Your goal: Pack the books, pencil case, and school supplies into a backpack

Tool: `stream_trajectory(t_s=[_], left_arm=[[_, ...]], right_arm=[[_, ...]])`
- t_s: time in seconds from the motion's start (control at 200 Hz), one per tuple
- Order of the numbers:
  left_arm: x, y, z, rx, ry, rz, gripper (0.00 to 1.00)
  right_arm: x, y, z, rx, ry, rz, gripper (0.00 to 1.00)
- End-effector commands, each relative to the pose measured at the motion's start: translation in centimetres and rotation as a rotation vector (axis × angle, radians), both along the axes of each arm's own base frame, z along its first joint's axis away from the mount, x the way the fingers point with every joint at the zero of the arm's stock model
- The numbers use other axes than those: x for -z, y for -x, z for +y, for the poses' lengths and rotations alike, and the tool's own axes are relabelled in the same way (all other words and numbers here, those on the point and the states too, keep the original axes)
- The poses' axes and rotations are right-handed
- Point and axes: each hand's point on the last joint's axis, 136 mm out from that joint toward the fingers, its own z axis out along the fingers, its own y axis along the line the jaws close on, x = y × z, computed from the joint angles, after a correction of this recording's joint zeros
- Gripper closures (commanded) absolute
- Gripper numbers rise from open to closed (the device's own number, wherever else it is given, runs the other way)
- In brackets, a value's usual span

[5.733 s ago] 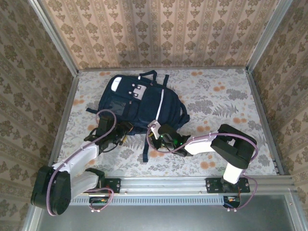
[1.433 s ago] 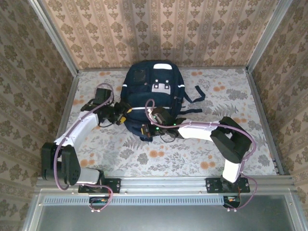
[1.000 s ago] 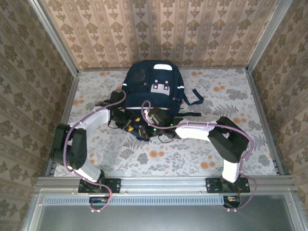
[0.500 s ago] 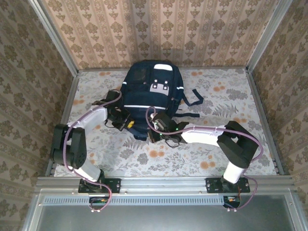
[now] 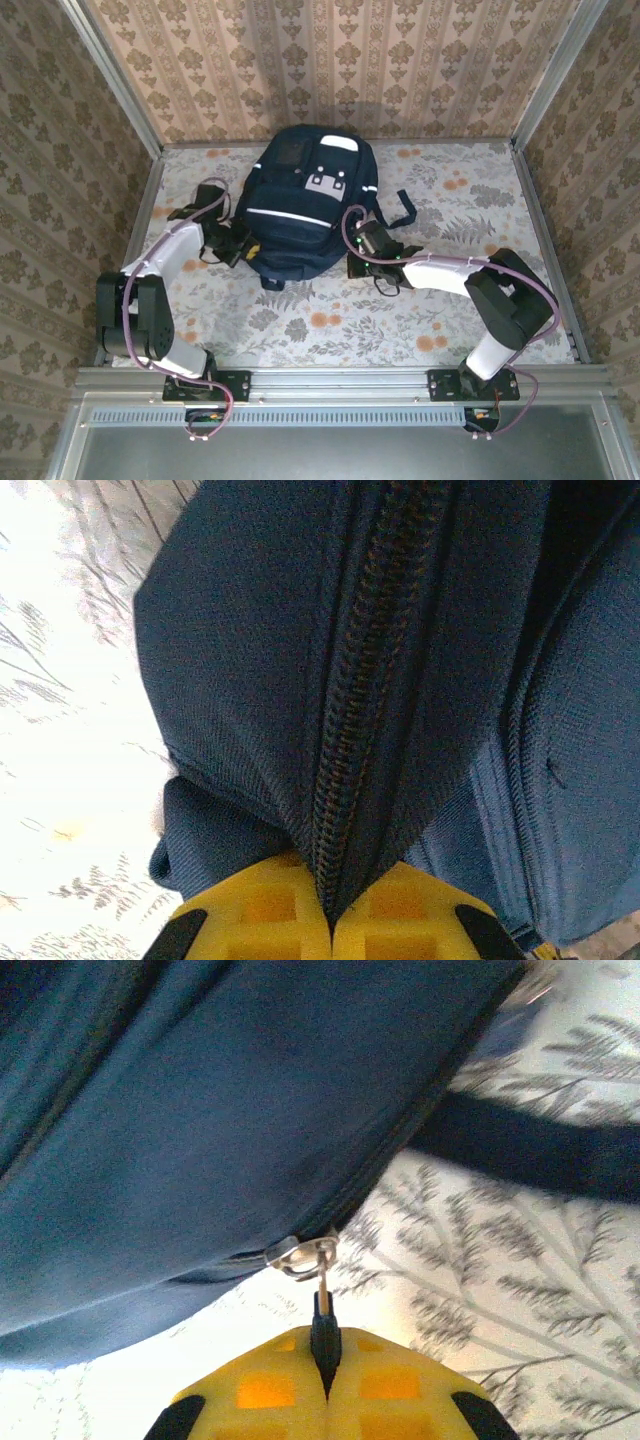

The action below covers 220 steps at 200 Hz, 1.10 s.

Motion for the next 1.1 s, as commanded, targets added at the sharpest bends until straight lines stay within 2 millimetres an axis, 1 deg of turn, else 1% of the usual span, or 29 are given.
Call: stream_trajectory(t_s=[0.0,0.025,0.095,0.17,0.22,0.29,0.39,0.5,0.585,0.675,0.84,0.94,0.99,1.095], left_arm=[[-2.0,-1.5,2.8,0.057,-0.14,-0.065,0.93],[-2.3,-1.5,2.9,0.071,-0.15,-0.059,0.89],[-3.0,-1.7,2.9,0.087,-0.155,-0.056,0.69],[-3.4,-1.4,3.0,0.076,-0.156,-0.065,0.53],[-3.3,-0.9,2.9,0.062,-0.14,-0.058,0.45],[-3.1,-0.1,2.1,0.057,-0.087,-0.046,0.41],[-2.5,1.3,0.5,0.059,-0.032,-0.014,0.39],[-1.6,2.8,-1.7,0.056,0.01,0.011,0.37],[-0.7,3.2,-2.8,0.052,0.018,0.018,0.35],[0.1,2.8,-3.6,0.058,0.027,0.035,0.36],[0.6,1.7,-4.7,0.076,0.027,0.02,0.43],[1.1,1.1,-4.9,0.079,0.014,0.014,0.47],[1.5,0.8,-4.7,0.082,-0.012,0.011,0.49],[2.7,0.8,-4.4,0.077,-0.02,0.043,0.58]], right_arm=[[-0.1,0.4,2.4,-0.032,-0.079,0.045,1.0],[-0.5,0.4,3.4,-0.057,-0.101,0.043,1.0],[-1.9,0.5,6.2,-0.122,-0.144,0.026,1.0],[-3.2,0.7,8.8,-0.181,-0.165,0.008,1.0],[-3.9,0.8,9.9,-0.201,-0.177,0.003,1.0],[-4.7,0.9,11.2,-0.219,-0.2,-0.003,1.0],[-5.1,0.9,11.9,-0.214,-0.227,0.004,1.0],[-4.9,0.8,12.2,-0.207,-0.245,0.013,1.0],[-4.5,0.9,12.7,-0.212,-0.258,0.024,1.0],[-4.3,1.2,13.1,-0.219,-0.265,0.037,1.0],[-4.3,1.6,13.3,-0.224,-0.277,0.039,1.0],[-4.4,1.8,13.3,-0.227,-0.286,0.038,1.0],[-4.4,1.9,13.4,-0.23,-0.289,0.037,1.0],[-4.2,2.1,13.4,-0.233,-0.291,0.039,1.0]])
